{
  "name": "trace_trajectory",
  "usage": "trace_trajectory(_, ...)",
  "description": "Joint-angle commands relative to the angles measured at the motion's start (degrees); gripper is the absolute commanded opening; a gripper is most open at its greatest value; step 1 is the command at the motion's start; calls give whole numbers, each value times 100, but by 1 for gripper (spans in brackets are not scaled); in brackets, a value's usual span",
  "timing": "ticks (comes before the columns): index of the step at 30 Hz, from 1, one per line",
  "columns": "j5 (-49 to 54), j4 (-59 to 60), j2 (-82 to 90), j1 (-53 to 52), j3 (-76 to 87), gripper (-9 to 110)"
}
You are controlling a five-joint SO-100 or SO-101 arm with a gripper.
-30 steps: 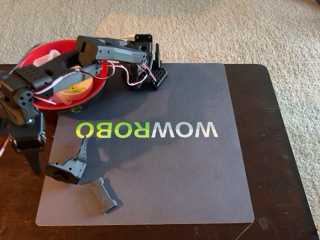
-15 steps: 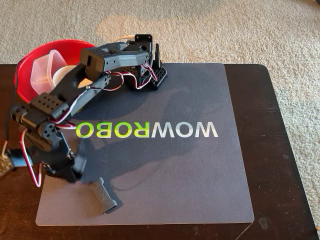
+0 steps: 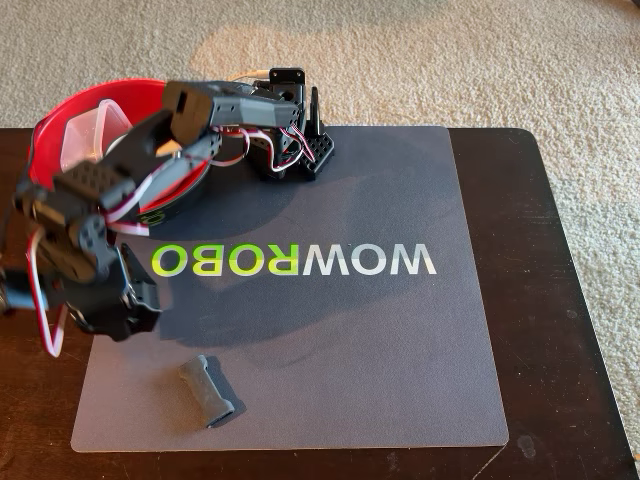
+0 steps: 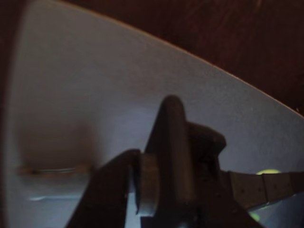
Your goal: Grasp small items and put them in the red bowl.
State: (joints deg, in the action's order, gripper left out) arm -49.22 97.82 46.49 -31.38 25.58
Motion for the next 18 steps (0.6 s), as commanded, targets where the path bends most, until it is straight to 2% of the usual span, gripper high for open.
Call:
trace_trajectory(1,343,18,1564,211,527,0)
trace_trajectory(5,756,18,3454,-9,1652,0)
trace_trajectory(9,659,18,5704,-255,3111,0)
trace_trajectory(14,-114,9,8314,-773,5634,0)
trace_trajectory(18,-1213,-264,10222,-1767,8253,0)
